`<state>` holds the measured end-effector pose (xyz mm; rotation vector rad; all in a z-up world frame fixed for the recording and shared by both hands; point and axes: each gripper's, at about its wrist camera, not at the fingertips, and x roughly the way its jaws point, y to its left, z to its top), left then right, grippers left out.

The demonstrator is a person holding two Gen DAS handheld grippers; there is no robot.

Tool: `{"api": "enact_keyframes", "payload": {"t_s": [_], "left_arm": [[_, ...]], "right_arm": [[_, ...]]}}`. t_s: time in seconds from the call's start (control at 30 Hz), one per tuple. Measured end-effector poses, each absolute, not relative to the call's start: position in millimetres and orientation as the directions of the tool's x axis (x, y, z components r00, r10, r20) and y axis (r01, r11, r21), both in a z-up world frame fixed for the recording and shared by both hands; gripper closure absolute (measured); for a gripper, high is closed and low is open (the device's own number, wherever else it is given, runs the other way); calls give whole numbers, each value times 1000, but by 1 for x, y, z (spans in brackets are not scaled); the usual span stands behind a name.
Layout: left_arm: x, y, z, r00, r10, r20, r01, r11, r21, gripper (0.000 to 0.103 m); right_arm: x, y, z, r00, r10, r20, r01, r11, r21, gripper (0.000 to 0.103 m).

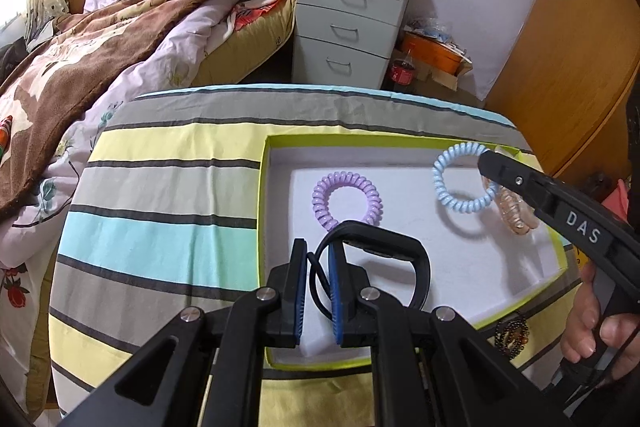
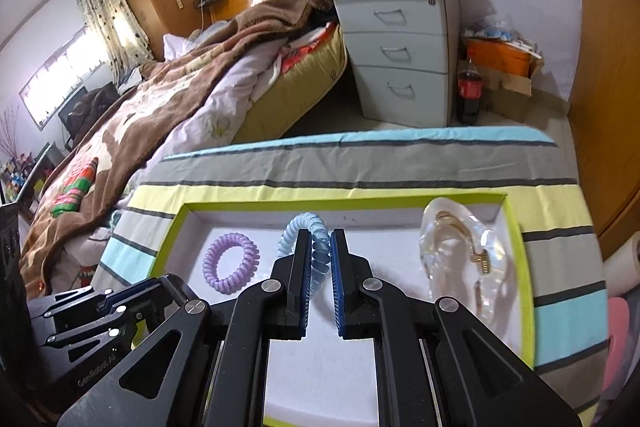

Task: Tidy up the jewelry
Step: 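Carry the blue coil and black band over the green box with both tools, then lower the blue coil and black band into the box and open both tools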

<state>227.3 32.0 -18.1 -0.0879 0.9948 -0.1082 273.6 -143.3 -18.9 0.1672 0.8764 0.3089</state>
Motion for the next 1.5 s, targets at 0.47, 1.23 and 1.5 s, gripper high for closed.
{"api": "enact_keyframes", "payload": {"t_s": [0.47,1.23,1.5], "left_arm": [[239,30,-38,494,-117,-862,32,993,-116,92],[243,27,-43,495,-108,-862,36,994,-103,89],[242,27,-42,497,-110,-861,37,994,-105,80]], "right_arm": [[289,-140,-39,570,273,-775,-175,962,210,93],[286,-131,-45,596,176,-784,-179,980,84,93],[286,-131,-44,595,174,-785,-175,981,85,91]]}}
